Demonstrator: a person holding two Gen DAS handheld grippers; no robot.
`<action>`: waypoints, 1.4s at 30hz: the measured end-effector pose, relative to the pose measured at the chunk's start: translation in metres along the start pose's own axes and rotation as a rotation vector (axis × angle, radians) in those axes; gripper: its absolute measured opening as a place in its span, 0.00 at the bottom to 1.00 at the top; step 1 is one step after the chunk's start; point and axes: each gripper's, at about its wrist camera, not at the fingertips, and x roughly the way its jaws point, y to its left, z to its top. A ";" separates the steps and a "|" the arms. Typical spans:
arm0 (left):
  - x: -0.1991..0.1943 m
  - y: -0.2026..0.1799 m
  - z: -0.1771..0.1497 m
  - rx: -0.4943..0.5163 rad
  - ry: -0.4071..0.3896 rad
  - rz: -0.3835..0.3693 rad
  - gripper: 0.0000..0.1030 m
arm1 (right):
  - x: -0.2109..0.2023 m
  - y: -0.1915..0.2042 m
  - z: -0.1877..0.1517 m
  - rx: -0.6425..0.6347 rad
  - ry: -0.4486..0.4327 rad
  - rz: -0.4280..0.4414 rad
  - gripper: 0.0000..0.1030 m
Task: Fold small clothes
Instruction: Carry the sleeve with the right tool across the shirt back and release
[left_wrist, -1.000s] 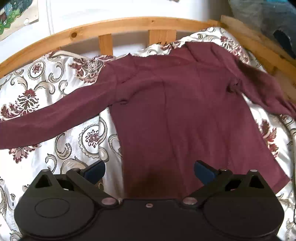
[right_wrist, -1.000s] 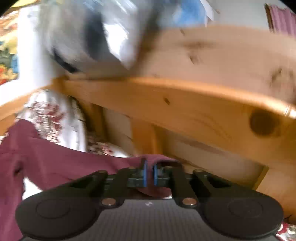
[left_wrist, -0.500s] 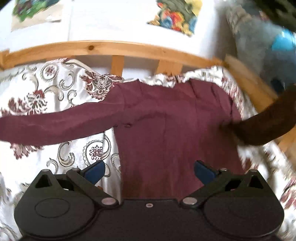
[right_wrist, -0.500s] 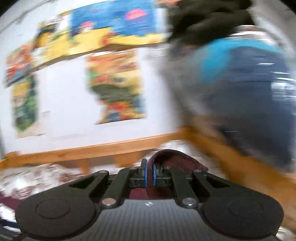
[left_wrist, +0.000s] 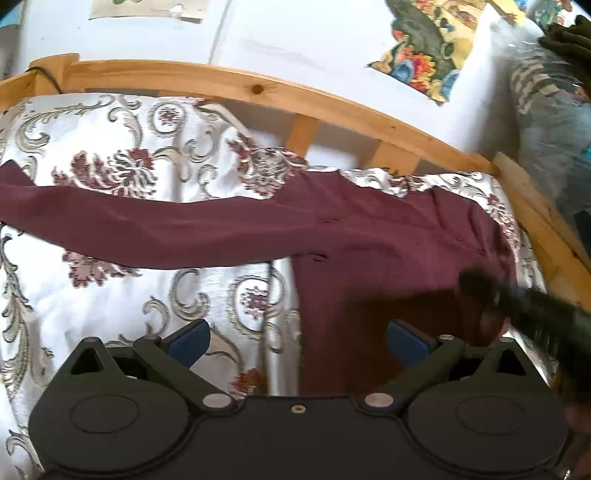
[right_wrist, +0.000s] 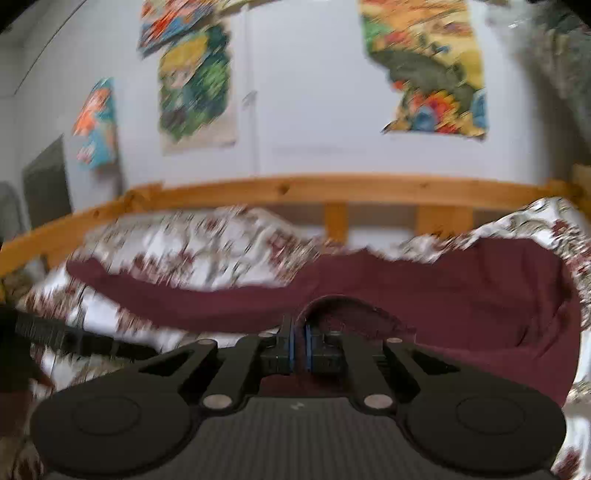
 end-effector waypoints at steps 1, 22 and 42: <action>0.001 0.003 0.000 -0.003 -0.001 0.006 0.99 | 0.003 0.005 -0.005 -0.010 0.011 0.015 0.07; 0.001 -0.016 -0.001 0.017 -0.027 -0.026 0.99 | -0.083 0.014 0.027 0.034 -0.199 0.049 0.07; 0.037 0.007 0.005 -0.002 -0.040 -0.028 0.99 | -0.035 -0.057 -0.013 -0.005 0.028 -0.067 0.93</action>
